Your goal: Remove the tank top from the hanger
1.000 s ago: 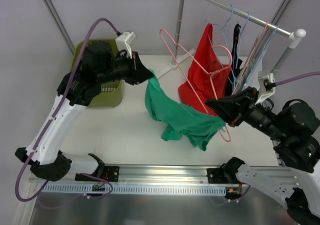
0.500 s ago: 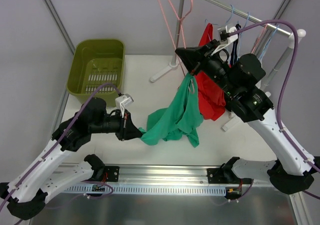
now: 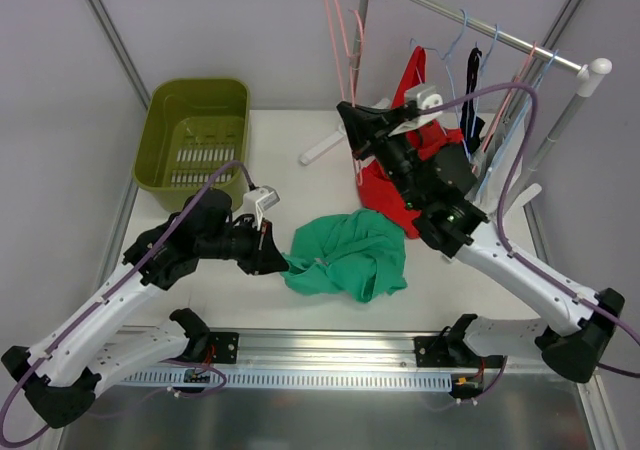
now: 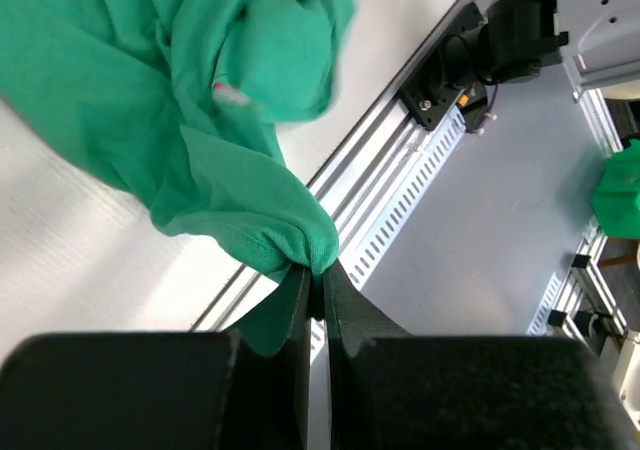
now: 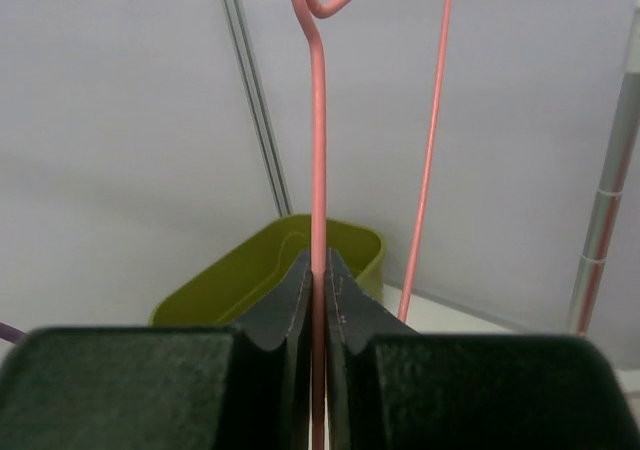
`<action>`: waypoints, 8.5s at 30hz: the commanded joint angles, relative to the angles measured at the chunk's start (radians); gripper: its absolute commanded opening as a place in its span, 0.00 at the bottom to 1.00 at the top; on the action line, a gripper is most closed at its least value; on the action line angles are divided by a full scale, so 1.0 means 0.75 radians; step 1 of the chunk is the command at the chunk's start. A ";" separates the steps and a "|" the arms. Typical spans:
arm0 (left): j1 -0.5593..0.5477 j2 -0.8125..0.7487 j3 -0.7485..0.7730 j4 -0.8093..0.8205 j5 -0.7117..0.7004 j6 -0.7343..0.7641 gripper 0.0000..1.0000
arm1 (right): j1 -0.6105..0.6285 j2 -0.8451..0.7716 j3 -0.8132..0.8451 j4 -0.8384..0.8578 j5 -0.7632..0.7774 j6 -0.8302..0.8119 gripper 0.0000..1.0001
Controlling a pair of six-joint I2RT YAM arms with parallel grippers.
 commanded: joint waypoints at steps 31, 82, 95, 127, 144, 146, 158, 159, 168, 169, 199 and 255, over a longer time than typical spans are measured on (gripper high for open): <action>0.003 -0.028 0.233 -0.359 -0.663 -0.023 0.99 | -0.445 0.699 1.101 -1.132 0.367 0.582 0.00; -0.437 1.700 0.990 0.005 -0.549 -0.080 0.99 | -0.499 -0.741 0.242 -1.886 -0.115 0.630 1.00; -0.476 1.190 0.546 0.011 -0.867 -0.169 0.00 | -0.497 -0.677 0.339 -1.884 -0.150 0.589 0.99; 1.093 1.258 2.065 -0.231 -0.422 -0.269 0.00 | -0.497 -0.501 0.306 -1.729 -0.330 0.619 0.99; 1.171 1.600 1.732 -0.140 -0.295 -0.214 0.02 | -0.497 -0.516 0.208 -1.770 -0.406 0.650 0.99; 1.114 1.541 1.622 -0.138 -0.403 -0.120 0.27 | -0.499 -0.499 0.202 -1.768 -0.410 0.646 1.00; 0.911 0.830 1.377 -0.247 -0.804 0.024 0.99 | -0.499 -0.174 0.607 -1.882 -0.204 0.417 0.99; 0.824 0.770 1.327 -0.249 -0.833 0.028 0.99 | -0.499 -0.091 0.659 -1.909 -0.122 0.393 0.98; 0.737 0.193 0.499 -0.251 -0.751 0.036 0.99 | -0.628 0.319 1.138 -2.038 0.019 0.002 0.87; 0.737 0.152 0.456 -0.255 -0.739 0.064 0.99 | -0.640 0.369 1.179 -2.038 0.040 -0.019 0.85; 0.727 0.088 0.278 -0.322 -0.450 0.206 0.99 | -0.814 0.689 1.335 -1.913 -0.099 0.124 0.00; -0.195 1.121 1.691 0.209 -0.236 0.333 0.43 | -0.814 -0.442 0.989 -2.134 -1.247 0.302 0.00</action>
